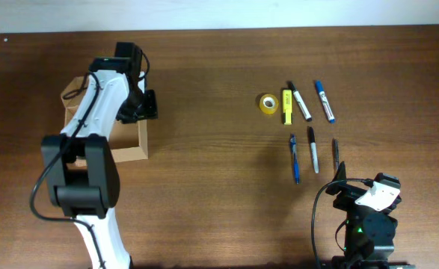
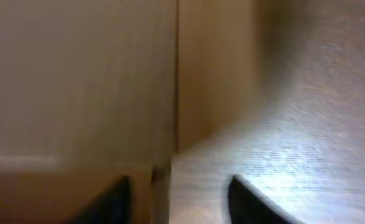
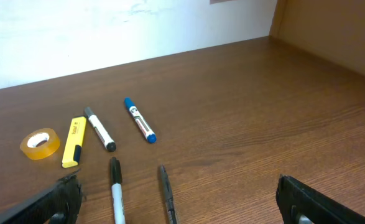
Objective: Pack container
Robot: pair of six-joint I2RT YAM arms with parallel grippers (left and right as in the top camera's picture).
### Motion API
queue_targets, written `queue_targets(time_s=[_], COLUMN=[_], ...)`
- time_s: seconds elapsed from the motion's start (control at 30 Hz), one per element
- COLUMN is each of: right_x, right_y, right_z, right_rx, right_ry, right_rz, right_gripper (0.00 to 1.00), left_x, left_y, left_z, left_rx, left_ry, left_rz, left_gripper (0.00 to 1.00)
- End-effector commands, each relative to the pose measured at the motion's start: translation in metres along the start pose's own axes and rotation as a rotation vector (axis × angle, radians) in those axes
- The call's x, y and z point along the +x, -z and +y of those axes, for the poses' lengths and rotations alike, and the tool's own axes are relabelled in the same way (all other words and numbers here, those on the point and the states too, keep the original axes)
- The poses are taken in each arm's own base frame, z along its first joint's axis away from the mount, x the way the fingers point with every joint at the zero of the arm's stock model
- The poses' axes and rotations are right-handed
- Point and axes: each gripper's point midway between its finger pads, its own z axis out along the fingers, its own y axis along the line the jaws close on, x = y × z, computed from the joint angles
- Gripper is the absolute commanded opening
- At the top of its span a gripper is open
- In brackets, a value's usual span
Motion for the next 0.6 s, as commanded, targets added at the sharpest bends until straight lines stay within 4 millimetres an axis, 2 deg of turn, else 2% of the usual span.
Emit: queue_targets(time_s=[0.0,0.03,0.13,0.27,0.37,0.47,0.57], right_x=[0.002,0.002,0.002,0.002,0.002,0.002,0.002], right_y=[0.000,0.000,0.000,0.000,0.000,0.000,0.000], right_z=[-0.002,-0.002,-0.002,-0.002,-0.002,-0.002,-0.002], right_rx=[0.008,0.008,0.008,0.008,0.008,0.008,0.008], right_ry=[0.002,0.002,0.002,0.001,0.002,0.001,0.002], right_rz=[0.000,0.000,0.000,0.000,0.000,0.000,0.000], right_gripper=[0.99,0.99,0.99,0.99,0.99,0.99,0.99], left_x=[-0.006,-0.006,-0.006,-0.012,-0.016,-0.025,-0.027], left_y=[-0.014,-0.016,-0.020,-0.005,0.021,0.056,0.091], left_z=[0.002,0.002,0.001,-0.013,-0.029,-0.049,-0.077], left_rx=[-0.016,-0.016,-0.017,-0.007,-0.006,-0.027,-0.031], left_ry=[0.031,0.042,0.080,0.057,0.067,0.067,0.057], left_rz=[0.008,0.012,0.016,-0.012,-0.030,-0.093,-0.162], left_gripper=[0.07,0.02,0.02,0.02,0.02,0.02,0.02])
